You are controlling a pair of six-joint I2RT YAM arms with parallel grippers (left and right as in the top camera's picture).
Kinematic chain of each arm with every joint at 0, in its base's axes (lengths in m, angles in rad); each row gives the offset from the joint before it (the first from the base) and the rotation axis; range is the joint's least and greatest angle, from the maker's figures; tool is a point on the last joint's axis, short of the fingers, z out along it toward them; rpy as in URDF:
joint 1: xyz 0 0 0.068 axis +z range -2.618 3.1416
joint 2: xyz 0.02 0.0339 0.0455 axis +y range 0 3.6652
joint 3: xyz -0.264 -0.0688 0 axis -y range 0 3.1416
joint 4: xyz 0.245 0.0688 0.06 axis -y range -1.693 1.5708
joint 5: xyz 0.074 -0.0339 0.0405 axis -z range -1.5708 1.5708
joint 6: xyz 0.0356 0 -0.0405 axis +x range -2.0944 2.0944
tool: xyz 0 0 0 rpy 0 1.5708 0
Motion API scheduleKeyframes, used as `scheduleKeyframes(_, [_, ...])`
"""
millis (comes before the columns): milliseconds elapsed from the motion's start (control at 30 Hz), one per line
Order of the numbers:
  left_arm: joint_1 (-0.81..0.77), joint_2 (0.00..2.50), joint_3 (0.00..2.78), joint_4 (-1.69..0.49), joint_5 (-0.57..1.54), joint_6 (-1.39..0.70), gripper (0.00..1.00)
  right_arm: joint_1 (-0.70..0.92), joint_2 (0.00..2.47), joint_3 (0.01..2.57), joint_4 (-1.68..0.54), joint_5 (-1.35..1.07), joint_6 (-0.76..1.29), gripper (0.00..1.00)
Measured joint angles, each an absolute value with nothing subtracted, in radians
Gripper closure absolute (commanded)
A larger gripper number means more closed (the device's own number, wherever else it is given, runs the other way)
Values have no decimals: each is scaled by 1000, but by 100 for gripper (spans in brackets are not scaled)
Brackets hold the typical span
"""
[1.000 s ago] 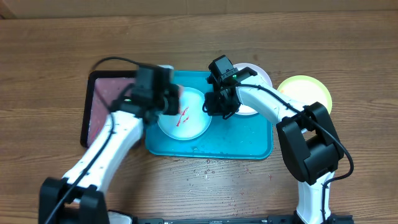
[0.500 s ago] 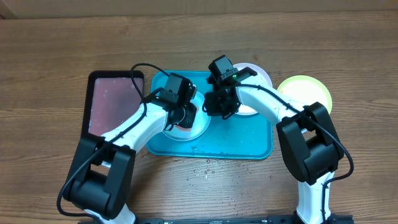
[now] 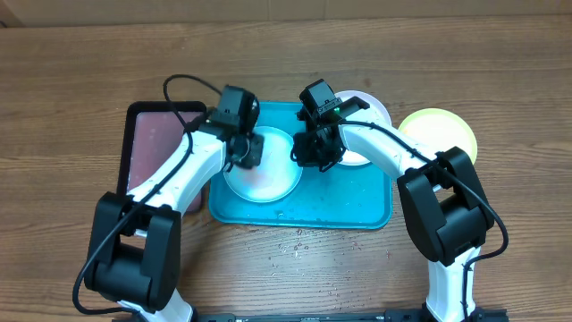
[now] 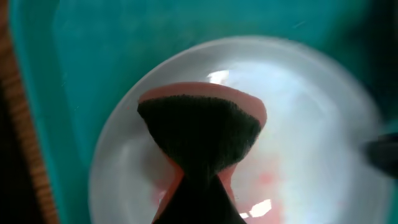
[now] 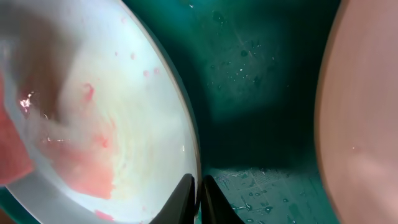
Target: Clean dirty plates on tray and stack at the side
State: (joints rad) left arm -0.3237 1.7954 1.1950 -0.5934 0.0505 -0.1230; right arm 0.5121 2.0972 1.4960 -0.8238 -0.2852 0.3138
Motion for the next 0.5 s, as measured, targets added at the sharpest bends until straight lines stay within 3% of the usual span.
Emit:
scheduleKeyframes(233, [-418,1790,1205,-586,158,-120,96,513,2097,1496,-824,-285,313,93])
scheduleKeyframes(500, [-432,1877,1205,-591,107,-160,96,512,2097,1496,-824,-285,314,93])
